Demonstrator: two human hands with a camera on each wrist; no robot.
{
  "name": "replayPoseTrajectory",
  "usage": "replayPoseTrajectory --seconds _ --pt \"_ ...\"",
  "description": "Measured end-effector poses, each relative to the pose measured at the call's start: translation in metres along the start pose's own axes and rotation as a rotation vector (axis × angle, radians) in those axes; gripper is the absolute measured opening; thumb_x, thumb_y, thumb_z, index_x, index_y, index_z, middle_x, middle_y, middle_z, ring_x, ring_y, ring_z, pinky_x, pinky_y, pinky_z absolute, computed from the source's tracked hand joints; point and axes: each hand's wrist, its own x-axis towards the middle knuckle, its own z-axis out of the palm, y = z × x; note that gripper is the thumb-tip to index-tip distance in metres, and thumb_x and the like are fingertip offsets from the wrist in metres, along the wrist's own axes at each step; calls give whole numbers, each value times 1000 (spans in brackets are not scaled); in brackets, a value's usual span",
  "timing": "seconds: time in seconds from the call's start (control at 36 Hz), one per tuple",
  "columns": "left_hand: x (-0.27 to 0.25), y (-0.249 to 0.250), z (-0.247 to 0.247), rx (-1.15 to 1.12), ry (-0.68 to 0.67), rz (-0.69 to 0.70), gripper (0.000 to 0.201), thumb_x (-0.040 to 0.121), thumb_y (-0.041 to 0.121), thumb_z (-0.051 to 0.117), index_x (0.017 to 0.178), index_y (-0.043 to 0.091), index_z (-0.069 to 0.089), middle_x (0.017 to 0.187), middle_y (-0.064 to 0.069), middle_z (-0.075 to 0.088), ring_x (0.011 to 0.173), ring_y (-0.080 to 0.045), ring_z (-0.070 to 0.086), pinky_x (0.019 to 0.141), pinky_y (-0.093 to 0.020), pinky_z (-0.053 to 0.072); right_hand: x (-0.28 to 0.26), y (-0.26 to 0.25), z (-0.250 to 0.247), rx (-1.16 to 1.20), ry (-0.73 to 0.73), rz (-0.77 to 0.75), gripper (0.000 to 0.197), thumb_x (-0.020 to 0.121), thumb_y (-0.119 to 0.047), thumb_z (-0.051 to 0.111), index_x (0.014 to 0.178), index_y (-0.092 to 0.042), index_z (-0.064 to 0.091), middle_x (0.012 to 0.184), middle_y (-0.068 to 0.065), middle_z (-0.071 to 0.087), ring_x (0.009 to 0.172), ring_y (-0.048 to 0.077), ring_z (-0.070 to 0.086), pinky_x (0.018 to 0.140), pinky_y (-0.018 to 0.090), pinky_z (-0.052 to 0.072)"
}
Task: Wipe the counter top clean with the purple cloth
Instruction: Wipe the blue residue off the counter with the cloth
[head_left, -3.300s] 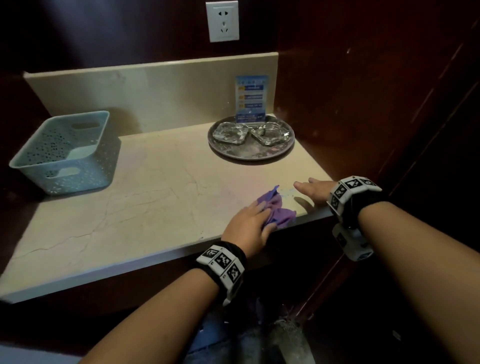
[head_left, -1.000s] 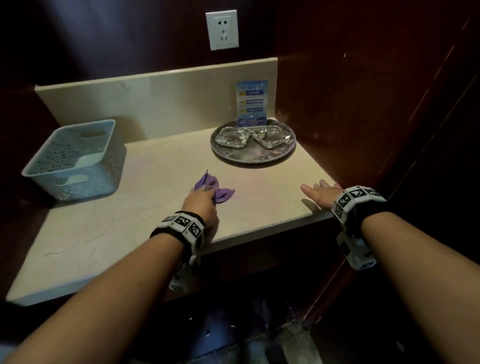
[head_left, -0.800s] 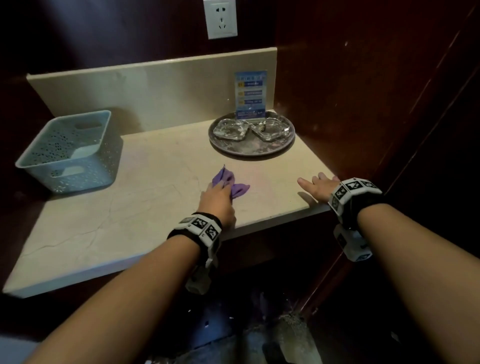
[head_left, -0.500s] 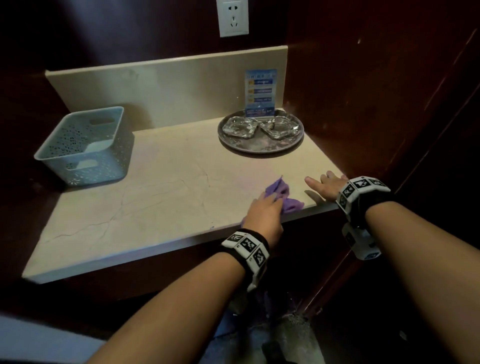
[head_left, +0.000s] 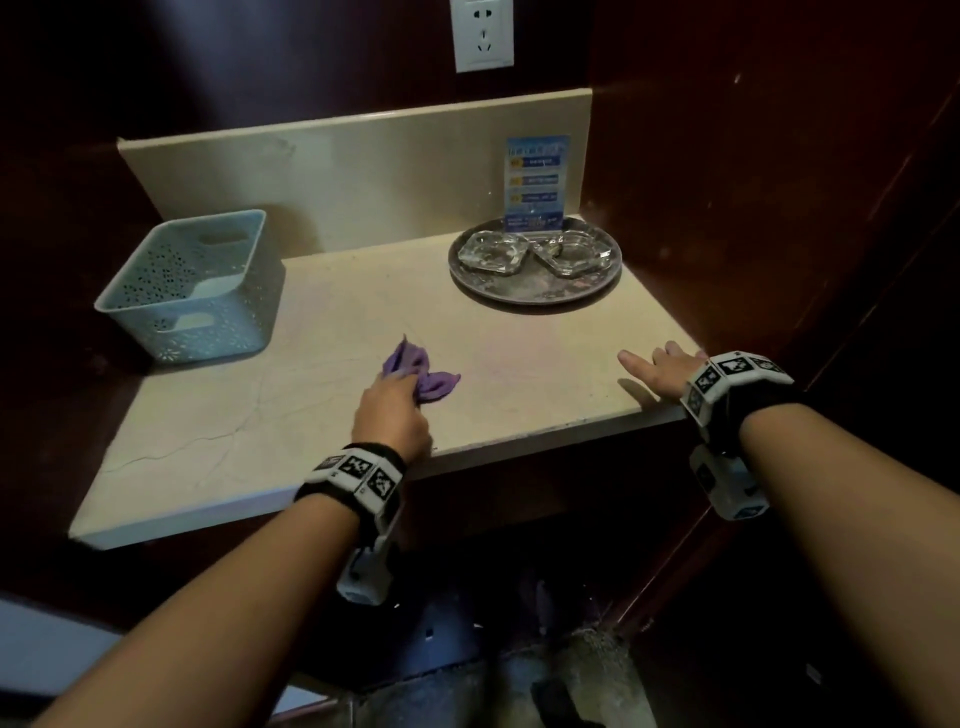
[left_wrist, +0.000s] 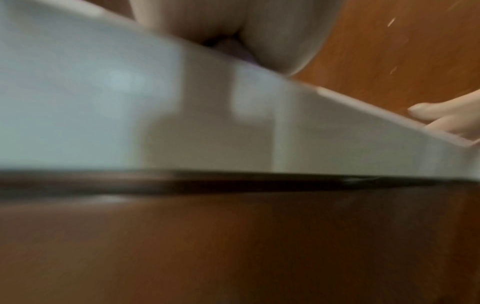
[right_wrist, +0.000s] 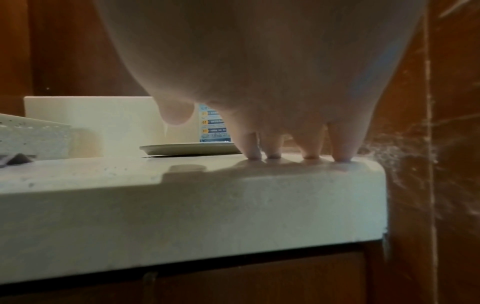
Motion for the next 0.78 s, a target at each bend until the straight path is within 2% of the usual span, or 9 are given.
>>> replayPoseTrajectory --seconds 0.06,0.25,0.33,0.44,0.47,0.56,0.58,0.69,0.78 --pt "0 14 10 -29 -4 30 41 80 6 50 120 12 61 132 -7 58 122 -32 51 97 -36 44 -2 -4 -1 7 11 19 97 82 -80 13 151 -13 17 159 10 9 145 38 8 117 51 6" --pt "-17 87 46 -57 -63 163 30 78 9 46 102 13 63 118 -7 61 108 -34 55 84 -42 50 -4 -6 0 -14 33 34 98 80 -81 11 151 -13 19 158 11 12 144 38 10 117 51 8" --pt "-31 117 55 -78 -103 268 35 75 3 50 107 10 63 121 -10 60 111 -33 53 93 -39 46 -6 -7 -2 -34 39 24 100 78 -83 12 152 -15 18 158 13 12 144 37 11 117 50 8" --pt "-40 129 58 -237 -168 351 43 75 -5 49 116 2 61 131 -16 56 123 -31 50 103 -34 36 5 -5 1 -88 -37 -46 128 41 -90 -3 151 -30 20 155 16 16 144 33 13 115 52 9" --pt "-40 128 53 -273 -158 343 43 78 -5 47 119 1 61 132 -17 56 124 -29 51 104 -30 34 6 -5 2 -88 -28 -37 126 43 -90 -3 151 -30 21 155 16 17 143 33 15 114 51 10" --pt "-31 118 27 -369 -51 281 36 84 1 46 117 2 63 129 -15 60 119 -25 54 97 -11 29 -16 -12 -5 -37 43 20 97 80 -81 16 151 -14 22 157 14 14 144 35 14 117 48 10" --pt "-24 111 20 -385 -18 259 34 85 3 48 114 3 65 127 -13 61 118 -23 54 94 -7 28 -16 -13 -4 -29 50 27 93 85 -76 20 150 -10 22 158 13 12 144 36 13 117 47 10" --pt "11 76 9 -205 10 109 42 78 11 51 118 5 62 133 -11 57 124 -29 51 106 -27 35 -16 -11 -3 -23 39 23 95 84 -78 20 151 -11 19 159 10 9 145 35 11 117 49 10" --pt "12 68 22 -53 -84 57 37 75 6 57 111 6 63 129 -11 58 121 -33 51 102 -35 41 -12 -10 -3 -36 32 17 99 80 -82 17 151 -12 19 159 10 9 145 35 12 117 50 10"
